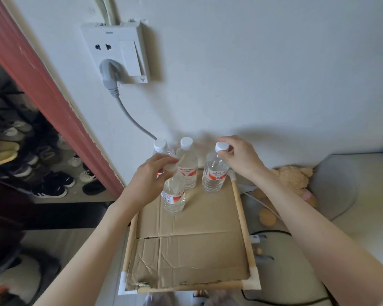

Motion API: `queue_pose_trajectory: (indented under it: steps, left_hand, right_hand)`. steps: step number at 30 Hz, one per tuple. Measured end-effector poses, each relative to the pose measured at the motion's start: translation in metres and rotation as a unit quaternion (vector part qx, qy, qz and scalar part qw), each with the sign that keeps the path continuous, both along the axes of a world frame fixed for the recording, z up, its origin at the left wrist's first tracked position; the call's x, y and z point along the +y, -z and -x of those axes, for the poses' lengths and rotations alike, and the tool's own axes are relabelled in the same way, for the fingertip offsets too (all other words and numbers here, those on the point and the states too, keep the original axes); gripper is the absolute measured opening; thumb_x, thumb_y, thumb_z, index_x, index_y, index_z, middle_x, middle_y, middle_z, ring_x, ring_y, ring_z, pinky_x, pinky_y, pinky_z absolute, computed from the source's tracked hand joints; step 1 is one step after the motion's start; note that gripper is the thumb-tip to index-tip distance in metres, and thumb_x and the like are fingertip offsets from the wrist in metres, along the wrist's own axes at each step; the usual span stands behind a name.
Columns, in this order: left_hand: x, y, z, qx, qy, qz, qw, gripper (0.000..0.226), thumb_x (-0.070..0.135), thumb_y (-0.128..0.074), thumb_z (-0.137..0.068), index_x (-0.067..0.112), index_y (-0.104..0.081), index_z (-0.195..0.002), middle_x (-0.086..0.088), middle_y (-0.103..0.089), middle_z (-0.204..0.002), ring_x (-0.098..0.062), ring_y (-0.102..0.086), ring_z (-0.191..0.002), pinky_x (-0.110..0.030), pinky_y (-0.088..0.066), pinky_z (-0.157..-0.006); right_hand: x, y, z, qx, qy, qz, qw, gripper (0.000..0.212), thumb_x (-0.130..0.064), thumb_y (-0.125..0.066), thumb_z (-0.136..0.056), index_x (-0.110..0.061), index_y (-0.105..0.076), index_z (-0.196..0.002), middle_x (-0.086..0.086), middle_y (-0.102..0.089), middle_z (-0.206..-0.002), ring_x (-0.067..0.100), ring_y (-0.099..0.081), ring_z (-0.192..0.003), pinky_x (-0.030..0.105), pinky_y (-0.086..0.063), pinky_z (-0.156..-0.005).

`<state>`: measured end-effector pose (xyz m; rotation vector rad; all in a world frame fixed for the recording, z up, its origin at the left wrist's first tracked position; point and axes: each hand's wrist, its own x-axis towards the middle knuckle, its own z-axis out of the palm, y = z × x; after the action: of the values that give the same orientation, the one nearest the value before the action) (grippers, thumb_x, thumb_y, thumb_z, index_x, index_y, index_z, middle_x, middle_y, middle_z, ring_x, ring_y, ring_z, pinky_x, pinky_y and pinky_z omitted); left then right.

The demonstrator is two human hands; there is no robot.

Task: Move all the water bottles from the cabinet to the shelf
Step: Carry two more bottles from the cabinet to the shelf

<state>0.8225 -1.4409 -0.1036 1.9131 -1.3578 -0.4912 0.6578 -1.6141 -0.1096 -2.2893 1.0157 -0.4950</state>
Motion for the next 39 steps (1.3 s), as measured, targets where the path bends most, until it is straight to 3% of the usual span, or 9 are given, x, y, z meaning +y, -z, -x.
queue_pose_trajectory:
  steps: [4, 8, 13, 17, 20, 23, 26, 32, 39]
  left_hand:
    - [-0.002, 0.000, 0.002, -0.011, -0.021, 0.007, 1.000, 0.029, 0.002, -0.061, -0.080, 0.013, -0.062, -0.107, 0.002, -0.057, -0.104, -0.022, -0.057, -0.086, -0.023, -0.046, -0.080]
    - [-0.002, 0.002, -0.002, -0.031, -0.068, 0.004, 0.997, 0.031, 0.010, -0.072, -0.072, 0.011, -0.063, -0.102, -0.002, -0.056, -0.094, -0.012, -0.053, -0.072, -0.005, -0.038, -0.066]
    - [0.001, -0.002, -0.009, -0.043, 0.022, -0.009, 0.999, 0.038, 0.005, -0.063, -0.079, 0.015, -0.059, -0.116, 0.005, -0.054, -0.120, -0.014, -0.052, -0.098, -0.010, -0.042, -0.073]
    - [-0.001, -0.002, -0.008, -0.050, 0.041, -0.016, 0.998, 0.033, -0.001, -0.058, -0.081, 0.017, -0.063, -0.109, 0.002, -0.058, -0.113, -0.020, -0.051, -0.093, -0.026, -0.040, -0.080]
    - [-0.004, -0.001, -0.004, -0.042, -0.010, -0.013, 0.999, 0.030, 0.008, -0.067, -0.077, 0.015, -0.063, -0.106, 0.003, -0.052, -0.100, -0.016, -0.048, -0.079, -0.013, -0.035, -0.067]
    - [-0.001, -0.002, -0.006, -0.038, -0.001, -0.009, 0.999, 0.036, 0.010, -0.068, -0.077, 0.015, -0.061, -0.112, 0.005, -0.052, -0.104, -0.016, -0.050, -0.082, -0.007, -0.037, -0.068]
    - [0.002, -0.002, -0.011, -0.048, 0.049, -0.021, 0.997, 0.039, 0.000, -0.058, -0.083, 0.016, -0.057, -0.118, 0.009, -0.051, -0.113, -0.013, -0.047, -0.098, -0.007, -0.035, -0.071]
    - [0.000, 0.001, -0.013, -0.023, 0.003, -0.017, 1.000, 0.030, 0.006, -0.063, -0.079, 0.014, -0.059, -0.108, 0.002, -0.056, -0.096, -0.013, -0.051, -0.081, -0.007, -0.035, -0.067]
    - [0.002, 0.006, -0.014, -0.014, 0.043, -0.012, 0.999, 0.039, 0.003, -0.061, -0.082, 0.015, -0.055, -0.118, 0.007, -0.053, -0.108, -0.016, -0.052, -0.090, -0.006, -0.039, -0.072]
  right_hand:
    - [-0.001, -0.001, -0.005, -0.001, 0.018, -0.003, 1.000, 0.027, -0.019, -0.063, -0.082, -0.014, -0.059, -0.108, 0.005, -0.057, -0.105, 0.017, -0.052, -0.088, 0.026, -0.039, -0.076]
    - [-0.001, 0.002, -0.011, 0.025, 0.050, 0.024, 0.998, 0.033, -0.034, -0.068, -0.076, -0.012, -0.051, -0.094, 0.001, -0.051, -0.094, 0.018, -0.049, -0.085, 0.028, -0.035, -0.070]
    - [0.001, 0.001, -0.003, 0.005, 0.005, 0.003, 1.000, 0.036, -0.026, -0.059, -0.083, -0.015, -0.051, -0.117, 0.002, -0.054, -0.115, 0.019, -0.053, -0.101, 0.024, -0.035, -0.082]
    - [0.002, -0.001, 0.001, 0.005, 0.006, 0.002, 1.000, 0.024, -0.021, -0.059, -0.084, -0.014, -0.057, -0.107, 0.004, -0.060, -0.106, 0.019, -0.055, -0.092, 0.026, -0.039, -0.078]
    - [0.000, -0.004, -0.002, 0.028, 0.049, 0.020, 0.998, 0.031, -0.034, -0.067, -0.078, -0.012, -0.054, -0.094, 0.003, -0.058, -0.095, 0.020, -0.053, -0.085, 0.031, -0.041, -0.071]
    - [0.000, -0.009, -0.003, 0.033, 0.026, 0.005, 0.999, 0.039, -0.034, -0.066, -0.078, -0.012, -0.053, -0.108, 0.004, -0.057, -0.110, 0.020, -0.053, -0.097, 0.029, -0.040, -0.080]
    - [0.000, -0.010, 0.000, 0.043, -0.025, -0.033, 0.998, 0.039, -0.021, -0.057, -0.085, -0.017, -0.050, -0.123, 0.002, -0.054, -0.125, 0.018, -0.051, -0.108, 0.025, -0.037, -0.088]
    - [-0.004, -0.010, -0.007, 0.046, 0.050, -0.010, 0.998, 0.031, -0.034, -0.069, -0.075, -0.013, -0.058, -0.096, 0.003, -0.062, -0.096, 0.021, -0.055, -0.090, 0.038, -0.047, -0.079]
    - [-0.004, -0.006, 0.003, 0.055, -0.003, -0.027, 0.998, 0.029, -0.021, -0.059, -0.082, -0.017, -0.055, -0.110, 0.003, -0.062, -0.108, 0.020, -0.056, -0.098, 0.033, -0.045, -0.083]
